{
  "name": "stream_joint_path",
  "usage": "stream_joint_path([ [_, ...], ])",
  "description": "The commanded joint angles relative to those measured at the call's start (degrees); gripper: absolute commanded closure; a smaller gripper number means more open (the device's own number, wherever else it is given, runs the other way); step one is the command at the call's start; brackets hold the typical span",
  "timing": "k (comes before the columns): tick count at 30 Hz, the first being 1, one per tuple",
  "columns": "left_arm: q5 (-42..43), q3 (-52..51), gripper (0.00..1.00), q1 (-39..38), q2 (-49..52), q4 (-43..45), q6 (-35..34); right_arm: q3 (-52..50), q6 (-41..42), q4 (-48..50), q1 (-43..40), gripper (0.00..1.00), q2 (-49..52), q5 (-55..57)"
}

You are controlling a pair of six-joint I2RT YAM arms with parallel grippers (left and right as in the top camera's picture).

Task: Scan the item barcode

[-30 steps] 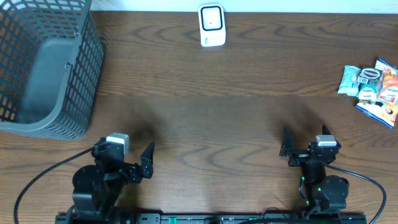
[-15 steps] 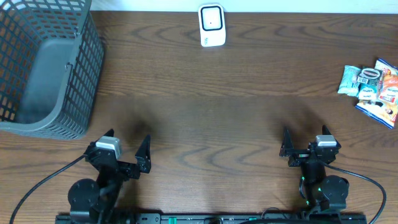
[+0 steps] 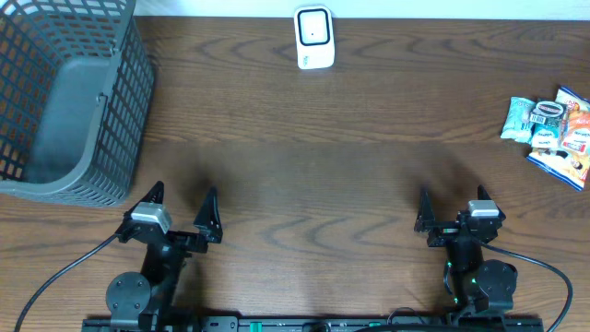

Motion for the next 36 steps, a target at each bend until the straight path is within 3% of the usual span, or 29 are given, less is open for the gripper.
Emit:
stream_joint_path([
  [1,-1.1,-1.2,0.03,0.3,-0.6,2.3,-1.0,-0.1,0.2,-0.2,0.0,0.01,-0.4,0.2],
  [6,-1.5,-2.1,0.02,0.3,-0.6,4.5,-1.3,-0.1,0.2,-0.2,0.0,0.01,-0.4,0.2],
  [11,-7.8,-4.2,0.02,0.3,-0.6,6.5,-10.6,-0.1,0.2,-0.2,0.0,0.01,-0.4,0.2],
  [17,-8.1,-8.2,0.02,0.3,-0.6,14.6,-10.8,-0.1,0.2,-0.2,0.0,0.01,-0.4,0.2],
  [36,-8.6,-8.4,0.02,0.3,-0.6,15.4,-10.7,-0.1,0.2,-0.2,0.0,0.01,-0.4,0.2],
])
